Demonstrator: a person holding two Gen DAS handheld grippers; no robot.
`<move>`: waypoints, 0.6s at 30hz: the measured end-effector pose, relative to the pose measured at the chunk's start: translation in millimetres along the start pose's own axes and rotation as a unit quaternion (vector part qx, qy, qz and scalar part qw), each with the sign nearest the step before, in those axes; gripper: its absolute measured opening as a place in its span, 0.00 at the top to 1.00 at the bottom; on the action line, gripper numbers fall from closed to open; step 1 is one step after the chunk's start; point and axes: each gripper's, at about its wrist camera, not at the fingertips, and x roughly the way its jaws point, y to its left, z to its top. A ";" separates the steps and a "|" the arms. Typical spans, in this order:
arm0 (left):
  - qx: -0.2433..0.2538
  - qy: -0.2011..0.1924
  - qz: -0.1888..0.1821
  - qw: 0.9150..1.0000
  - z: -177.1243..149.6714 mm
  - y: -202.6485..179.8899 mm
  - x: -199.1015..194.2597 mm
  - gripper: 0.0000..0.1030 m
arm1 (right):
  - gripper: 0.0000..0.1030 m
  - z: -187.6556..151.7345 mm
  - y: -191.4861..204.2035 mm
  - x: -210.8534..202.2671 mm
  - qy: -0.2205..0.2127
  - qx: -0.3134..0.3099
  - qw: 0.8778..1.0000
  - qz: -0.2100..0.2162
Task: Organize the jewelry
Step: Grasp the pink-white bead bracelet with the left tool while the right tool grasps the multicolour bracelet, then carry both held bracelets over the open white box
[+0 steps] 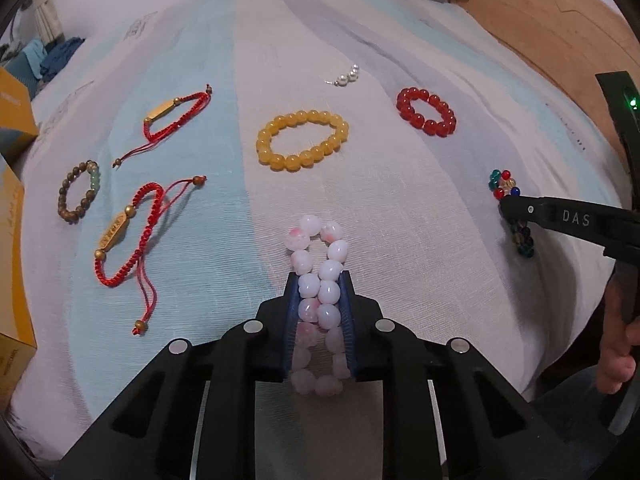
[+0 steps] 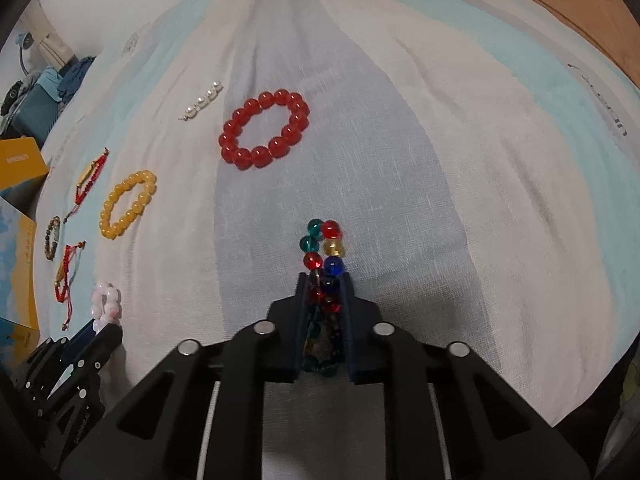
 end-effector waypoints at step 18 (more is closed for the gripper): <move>0.006 -0.049 -0.023 0.999 8.1 8.2 -57.5 0.82 | 0.91 5.7 3.0 -33.4 -0.063 0.005 0.997 0.042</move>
